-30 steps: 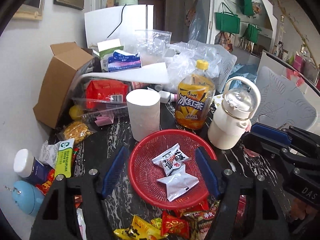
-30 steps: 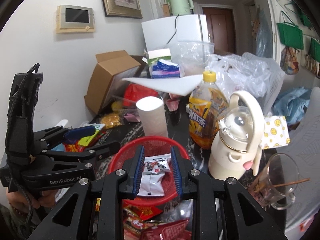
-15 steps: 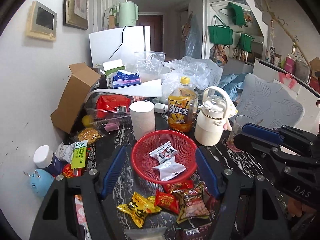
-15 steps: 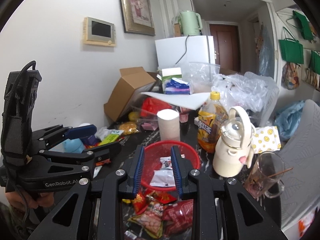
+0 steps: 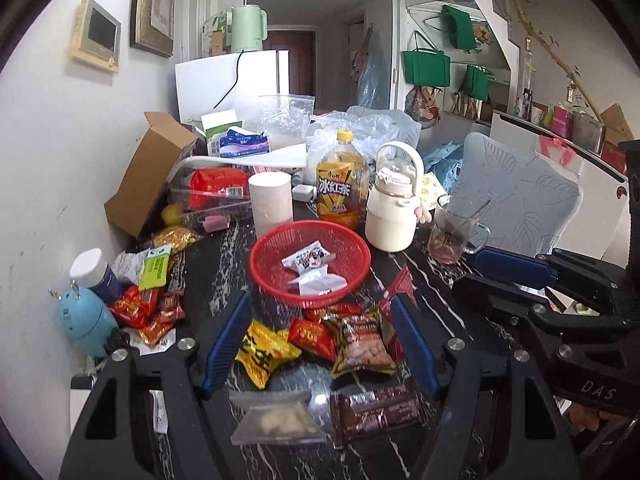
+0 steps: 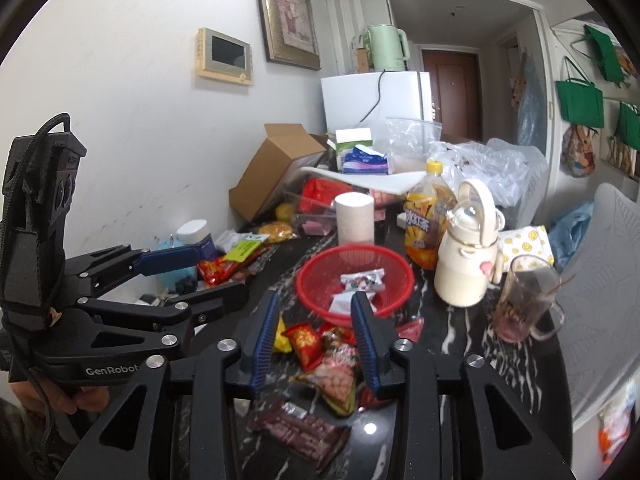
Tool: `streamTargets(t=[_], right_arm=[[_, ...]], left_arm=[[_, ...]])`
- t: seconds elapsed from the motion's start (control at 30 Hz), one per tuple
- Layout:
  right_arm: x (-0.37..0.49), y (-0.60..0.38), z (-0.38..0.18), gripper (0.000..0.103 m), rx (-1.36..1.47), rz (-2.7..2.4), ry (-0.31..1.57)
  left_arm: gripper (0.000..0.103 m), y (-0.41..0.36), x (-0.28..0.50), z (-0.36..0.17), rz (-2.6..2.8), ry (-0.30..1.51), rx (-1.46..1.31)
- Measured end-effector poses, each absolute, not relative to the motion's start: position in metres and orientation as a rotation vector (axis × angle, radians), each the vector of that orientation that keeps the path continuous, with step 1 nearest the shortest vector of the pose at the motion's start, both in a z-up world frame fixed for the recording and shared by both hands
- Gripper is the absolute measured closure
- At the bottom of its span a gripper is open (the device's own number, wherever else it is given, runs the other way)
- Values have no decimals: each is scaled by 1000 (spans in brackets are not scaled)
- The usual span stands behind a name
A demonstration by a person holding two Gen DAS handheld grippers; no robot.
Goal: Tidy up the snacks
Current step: 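Withdraw both grippers from the basket back toward the snack pile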
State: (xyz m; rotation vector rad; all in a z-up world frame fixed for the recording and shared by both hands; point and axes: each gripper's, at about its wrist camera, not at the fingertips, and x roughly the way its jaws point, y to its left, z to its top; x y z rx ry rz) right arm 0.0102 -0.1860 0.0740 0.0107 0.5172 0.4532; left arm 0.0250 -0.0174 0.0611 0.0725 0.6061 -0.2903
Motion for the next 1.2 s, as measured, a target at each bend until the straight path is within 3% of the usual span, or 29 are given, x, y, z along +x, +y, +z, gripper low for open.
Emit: streamTargets(t=[0.37, 0.6, 1.2], right_arm=[[-18, -176, 39, 64, 21, 460, 579], [-26, -169, 20, 55, 26, 481, 607], [24, -147, -24, 54, 14, 547, 726]], left_arm=[[32, -5, -6, 25, -268, 658, 38], [32, 6, -19, 4, -243, 681, 27], [32, 38, 11, -29, -189, 748, -50]])
